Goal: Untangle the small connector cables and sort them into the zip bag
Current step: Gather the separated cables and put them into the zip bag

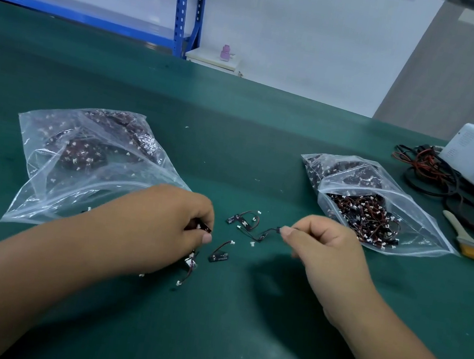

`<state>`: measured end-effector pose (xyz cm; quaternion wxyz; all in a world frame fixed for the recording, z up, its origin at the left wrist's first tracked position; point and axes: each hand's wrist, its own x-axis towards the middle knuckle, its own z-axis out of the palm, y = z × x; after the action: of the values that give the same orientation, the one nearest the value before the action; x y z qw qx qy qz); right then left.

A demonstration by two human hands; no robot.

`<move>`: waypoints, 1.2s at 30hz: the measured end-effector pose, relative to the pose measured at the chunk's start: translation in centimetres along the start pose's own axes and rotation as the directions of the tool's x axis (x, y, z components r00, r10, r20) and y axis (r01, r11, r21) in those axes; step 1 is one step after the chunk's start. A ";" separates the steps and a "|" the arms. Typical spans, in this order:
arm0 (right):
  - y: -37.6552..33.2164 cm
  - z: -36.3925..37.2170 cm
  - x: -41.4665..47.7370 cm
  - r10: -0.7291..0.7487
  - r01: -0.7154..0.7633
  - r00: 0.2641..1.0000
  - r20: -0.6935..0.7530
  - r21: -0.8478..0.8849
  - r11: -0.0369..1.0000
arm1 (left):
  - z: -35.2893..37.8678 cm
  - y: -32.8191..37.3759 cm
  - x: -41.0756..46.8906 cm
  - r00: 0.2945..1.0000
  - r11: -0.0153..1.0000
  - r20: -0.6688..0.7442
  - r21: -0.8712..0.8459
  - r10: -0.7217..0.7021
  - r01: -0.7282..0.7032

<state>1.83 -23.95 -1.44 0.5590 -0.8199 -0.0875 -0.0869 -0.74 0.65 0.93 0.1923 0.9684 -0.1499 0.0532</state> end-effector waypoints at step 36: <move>-1.6 2.7 -2.7 -0.382 0.530 0.816 0.433 -0.299 0.794 | 1.1 1.7 -0.7 0.979 0.976 0.078 -0.124 0.190 -0.179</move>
<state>-1.03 -20.97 -1.61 0.3128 -0.8727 -0.3639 -0.0900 -1.90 -1.10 0.42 0.2359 0.9388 -0.2504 0.0185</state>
